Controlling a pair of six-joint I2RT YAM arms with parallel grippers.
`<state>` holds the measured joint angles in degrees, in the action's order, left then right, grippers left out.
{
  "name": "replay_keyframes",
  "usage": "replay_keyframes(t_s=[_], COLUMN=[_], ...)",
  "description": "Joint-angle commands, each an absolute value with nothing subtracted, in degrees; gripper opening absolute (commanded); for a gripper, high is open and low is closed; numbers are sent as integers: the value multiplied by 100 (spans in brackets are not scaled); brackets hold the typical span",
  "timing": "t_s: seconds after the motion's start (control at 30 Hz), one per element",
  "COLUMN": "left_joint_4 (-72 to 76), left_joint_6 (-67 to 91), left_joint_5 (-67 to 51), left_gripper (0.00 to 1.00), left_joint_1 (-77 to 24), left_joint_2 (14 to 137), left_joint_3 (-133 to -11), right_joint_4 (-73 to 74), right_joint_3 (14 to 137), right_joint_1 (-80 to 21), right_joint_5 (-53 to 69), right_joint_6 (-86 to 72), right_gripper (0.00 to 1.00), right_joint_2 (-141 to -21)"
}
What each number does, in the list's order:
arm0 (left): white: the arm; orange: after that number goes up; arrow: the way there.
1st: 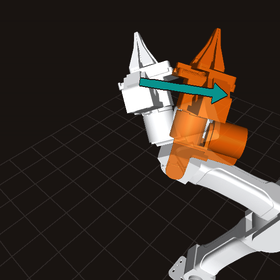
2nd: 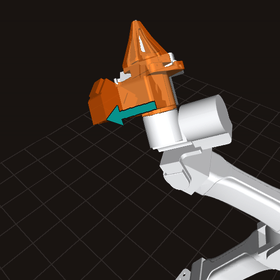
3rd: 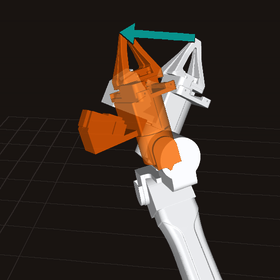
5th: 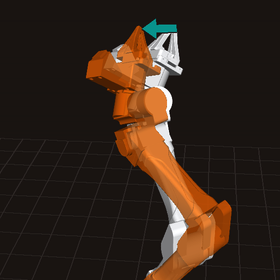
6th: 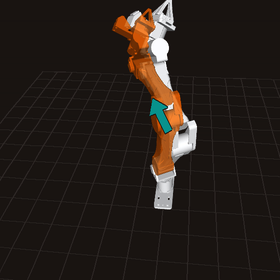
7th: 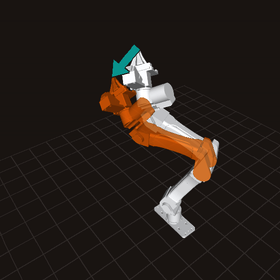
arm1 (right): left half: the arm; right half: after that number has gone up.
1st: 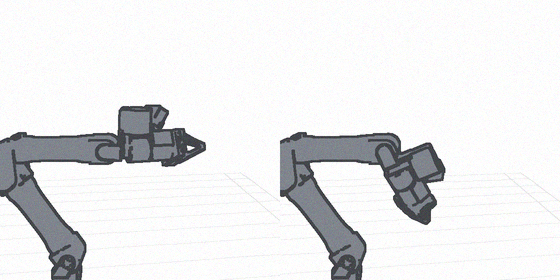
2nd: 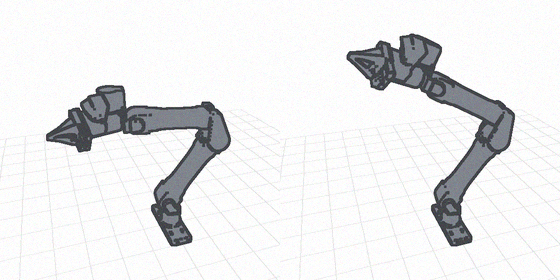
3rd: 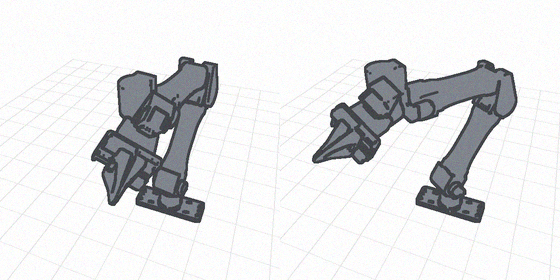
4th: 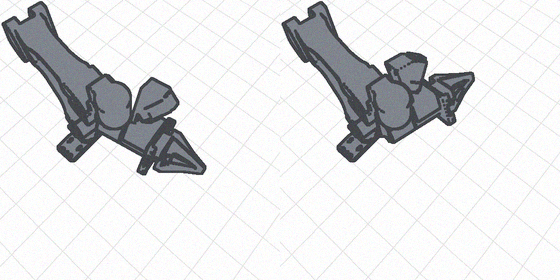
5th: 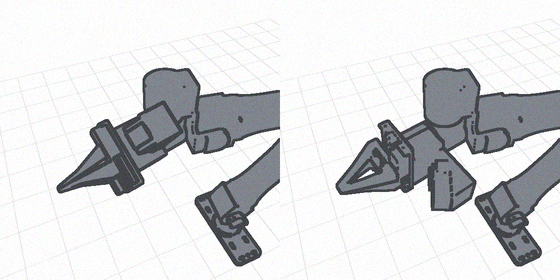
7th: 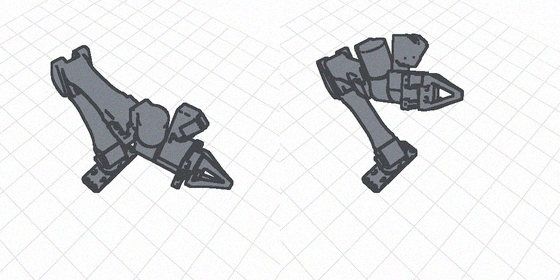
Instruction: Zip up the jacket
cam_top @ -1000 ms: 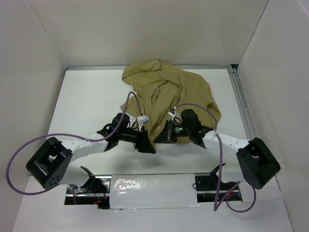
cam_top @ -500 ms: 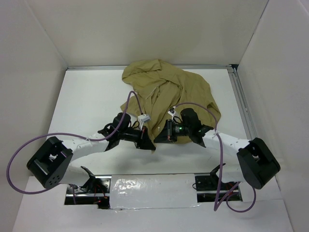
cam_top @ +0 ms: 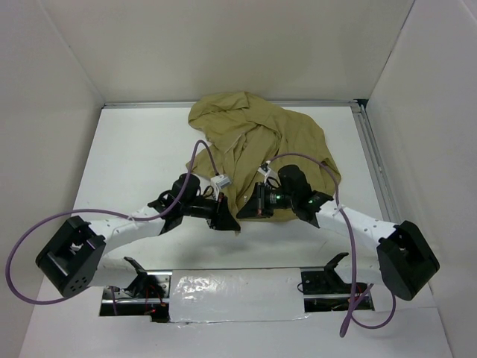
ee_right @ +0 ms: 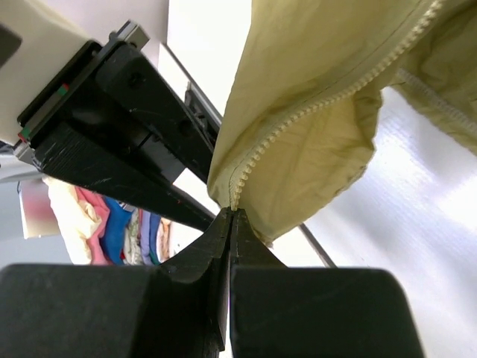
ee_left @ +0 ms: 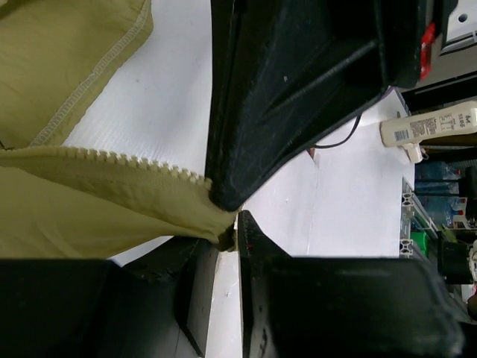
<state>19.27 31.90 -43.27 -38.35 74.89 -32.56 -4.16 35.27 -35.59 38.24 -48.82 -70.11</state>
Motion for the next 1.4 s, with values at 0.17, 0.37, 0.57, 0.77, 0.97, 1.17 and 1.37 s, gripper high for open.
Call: replay_keyframes(t_s=[0.17,0.37,0.57,0.77,0.97,1.17,1.37], left_joint_4=[2189,1925,1925,1934,1802,1732,1670], left_joint_6=[3270,3138,3111,3085,2989,2953,2900], left_joint_5=[-4536,-4184,-4122,-4315,-4263,-4175,-4245], left_gripper=[31,35,31,18,27,37,14], left_joint_1=[-3867,-3867,-3867,-3867,-3911,-3955,-3946], left_joint_2=[7428,7154,7172,7163,6961,6891,7101], left_joint_3=[-3463,-3410,-3454,-3428,-3305,-3322,-3480], right_joint_4=[-141,-193,-141,-35,149,167,105], right_joint_3=[3806,3726,3762,3806,3884,3990,4034], right_joint_1=[-3718,-3691,-3700,-3639,-3507,-3551,-3612], right_joint_5=[3595,3744,3762,3665,3674,3805,3762], right_joint_6=[-4816,-4825,-4781,-4737,-4571,-4500,-4562], right_gripper=[0,0,0,0,0,0,0], right_joint_2=[-6847,-6829,-6785,-6768,-6812,-6873,-6829])
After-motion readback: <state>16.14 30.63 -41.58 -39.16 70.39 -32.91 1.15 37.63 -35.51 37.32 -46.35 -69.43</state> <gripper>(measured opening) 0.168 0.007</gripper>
